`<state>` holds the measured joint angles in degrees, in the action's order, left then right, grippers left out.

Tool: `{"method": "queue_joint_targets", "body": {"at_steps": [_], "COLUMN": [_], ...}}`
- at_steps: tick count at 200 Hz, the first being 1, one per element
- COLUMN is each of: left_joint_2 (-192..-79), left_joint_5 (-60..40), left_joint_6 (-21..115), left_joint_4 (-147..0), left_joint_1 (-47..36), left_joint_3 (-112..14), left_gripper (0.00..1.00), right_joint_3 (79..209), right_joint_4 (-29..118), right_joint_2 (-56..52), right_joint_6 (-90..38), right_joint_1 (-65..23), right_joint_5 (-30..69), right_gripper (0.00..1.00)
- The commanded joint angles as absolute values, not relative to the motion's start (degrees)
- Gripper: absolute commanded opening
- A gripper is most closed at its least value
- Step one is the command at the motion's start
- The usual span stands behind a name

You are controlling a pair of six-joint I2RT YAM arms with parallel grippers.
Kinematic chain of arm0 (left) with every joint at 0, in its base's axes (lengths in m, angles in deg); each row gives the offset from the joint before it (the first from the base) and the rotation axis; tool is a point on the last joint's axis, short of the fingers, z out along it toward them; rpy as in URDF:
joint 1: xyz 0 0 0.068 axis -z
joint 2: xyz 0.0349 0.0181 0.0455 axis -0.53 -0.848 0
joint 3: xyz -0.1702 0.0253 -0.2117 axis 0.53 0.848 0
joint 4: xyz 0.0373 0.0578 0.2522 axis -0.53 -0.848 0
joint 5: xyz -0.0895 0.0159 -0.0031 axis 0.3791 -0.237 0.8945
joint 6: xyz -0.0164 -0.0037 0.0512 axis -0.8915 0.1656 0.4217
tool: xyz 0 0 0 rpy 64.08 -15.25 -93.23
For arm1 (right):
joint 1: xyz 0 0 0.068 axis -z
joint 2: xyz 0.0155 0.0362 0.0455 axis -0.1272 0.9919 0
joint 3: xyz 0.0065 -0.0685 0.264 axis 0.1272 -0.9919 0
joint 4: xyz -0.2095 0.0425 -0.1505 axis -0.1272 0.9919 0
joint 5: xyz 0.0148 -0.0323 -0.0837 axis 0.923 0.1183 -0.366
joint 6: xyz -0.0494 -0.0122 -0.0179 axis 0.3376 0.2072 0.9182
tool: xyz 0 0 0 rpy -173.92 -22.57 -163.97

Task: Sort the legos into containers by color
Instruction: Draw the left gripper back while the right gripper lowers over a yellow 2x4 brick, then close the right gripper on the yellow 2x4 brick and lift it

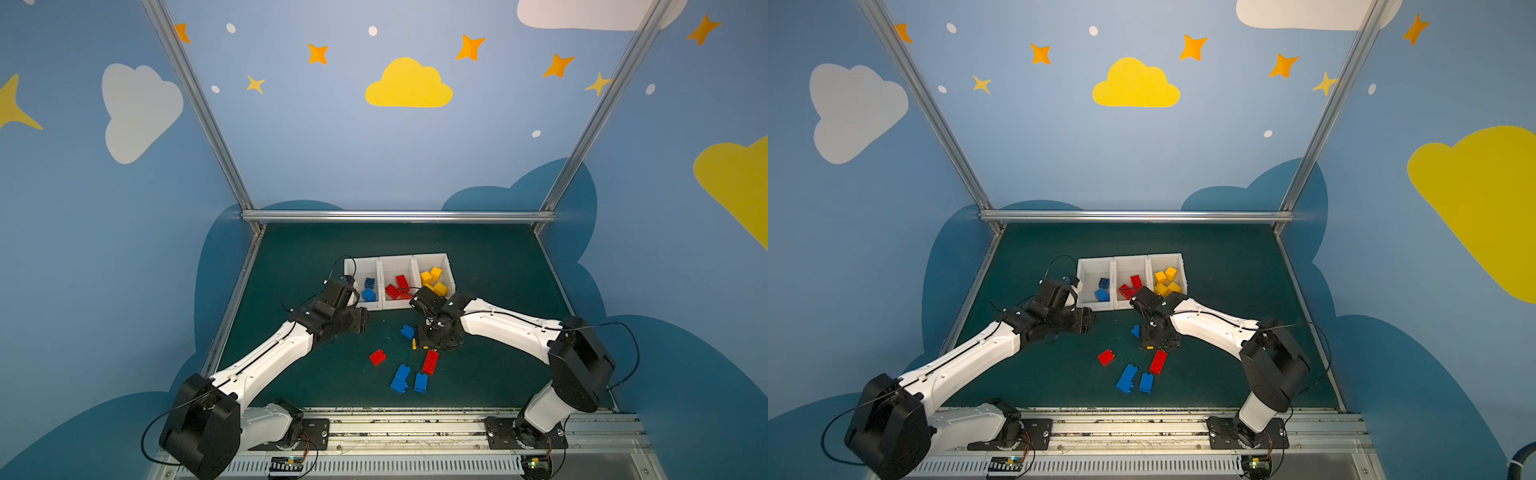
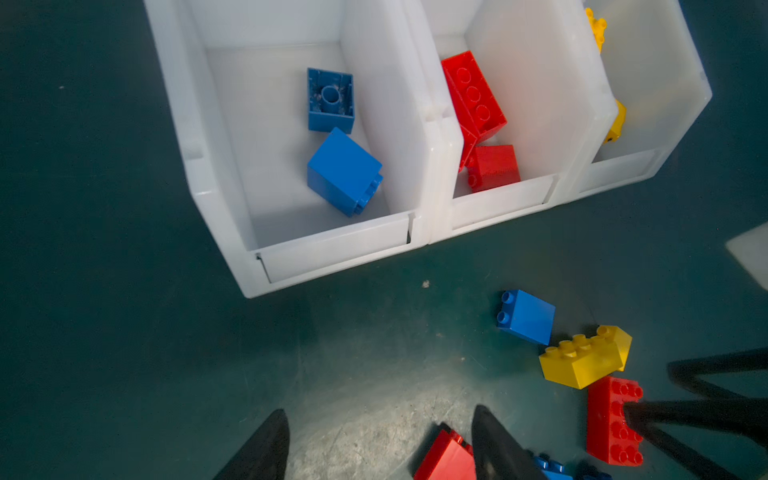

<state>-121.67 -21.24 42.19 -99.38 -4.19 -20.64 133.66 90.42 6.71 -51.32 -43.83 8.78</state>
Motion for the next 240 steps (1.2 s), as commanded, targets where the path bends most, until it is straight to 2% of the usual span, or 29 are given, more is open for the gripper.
{"method": "queue_joint_targets", "body": {"at_steps": [1,80,144,194,240], "left_joint_2": [-119.1,-115.8,-116.0,-115.1,-114.7], "left_joint_5": [-22.5,-22.8,-22.4,-22.6,-21.7], "left_joint_6": [40.7,39.3,39.1,39.1,38.6], "left_joint_4": [-99.3,-99.3,-98.9,-99.2,-99.1], "left_joint_1": [-4.6,-4.8,-4.8,-4.8,-4.8], "left_joint_3": [-18.8,-15.4,-15.1,-14.7,-14.5], "left_gripper": [0.7,0.71,0.71,0.71,0.71], "right_joint_3": [136.9,141.4,142.3,145.4,155.1], "right_joint_4": [90.8,92.7,93.0,97.7,101.1], "right_joint_2": [9.9,17.1,18.2,12.2,10.8], "right_joint_6": [-48.8,-48.3,-48.3,-44.6,-35.5], "right_joint_1": [-44.3,-44.4,-44.4,-42.4,-32.7], "right_joint_5": [9.7,9.2,8.5,5.2,4.4], "right_gripper": [0.67,0.61,0.37,0.36,0.36]}}
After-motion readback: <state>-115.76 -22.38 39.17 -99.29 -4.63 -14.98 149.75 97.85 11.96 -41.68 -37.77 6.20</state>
